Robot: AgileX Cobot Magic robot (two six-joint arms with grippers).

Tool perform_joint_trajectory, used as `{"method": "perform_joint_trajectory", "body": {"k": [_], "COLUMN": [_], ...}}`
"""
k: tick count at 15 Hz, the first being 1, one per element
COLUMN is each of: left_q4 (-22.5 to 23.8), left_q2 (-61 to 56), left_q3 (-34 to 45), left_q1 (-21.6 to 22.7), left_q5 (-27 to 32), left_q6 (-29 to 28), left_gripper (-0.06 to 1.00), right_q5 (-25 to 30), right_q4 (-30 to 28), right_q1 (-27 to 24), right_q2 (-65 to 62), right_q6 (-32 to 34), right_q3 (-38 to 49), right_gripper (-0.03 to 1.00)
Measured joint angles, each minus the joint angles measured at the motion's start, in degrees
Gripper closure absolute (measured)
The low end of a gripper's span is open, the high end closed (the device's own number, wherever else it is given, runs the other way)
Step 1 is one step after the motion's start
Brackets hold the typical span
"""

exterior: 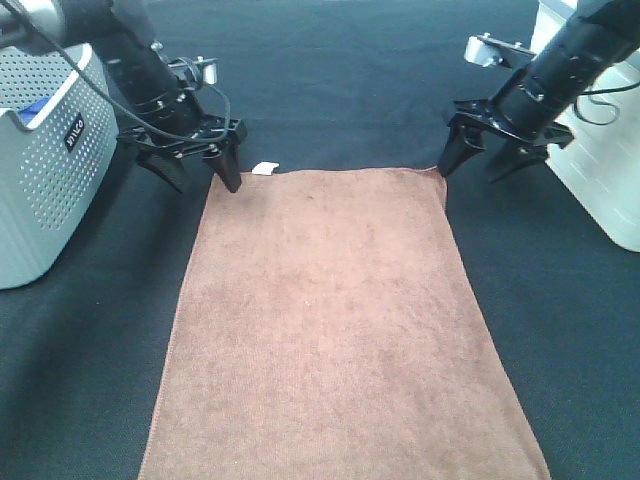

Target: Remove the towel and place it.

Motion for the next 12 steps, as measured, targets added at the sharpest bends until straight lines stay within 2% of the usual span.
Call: {"method": "perform_joint_trajectory", "body": {"k": [3,6,11,12], "left_q4": [-0.1,-0.8,-4.0,-6.9], "left_q2": [5.2,7.0,8.2,8.5], "left_q3": [-5.2,-6.0,-6.9,-7.0], "left_q1": [0.0,0.1,0.5,0.5], "left_q5": [-0.3,-2.3,-2.5,-2.9], "left_q6": [-0.4,-0.5,0.9,1.6], "left_gripper": [0.23,0.23,0.23,0.23], "right_q5": [0.2,0.5,-0.3,-1.0], "right_q4": [0.1,0.5,4.1,4.6], "right_q1": [0.0,-0.1,-0.1,0.4], "right_q2": [9.0,15.0,17.4,17.6], "right_q6": [0.0,0.0,-0.3,-0.6], "right_q3": [-8.9,-15.6,-18.3,-18.4], "right_gripper": [0.28,0.28,0.28,0.28]}}
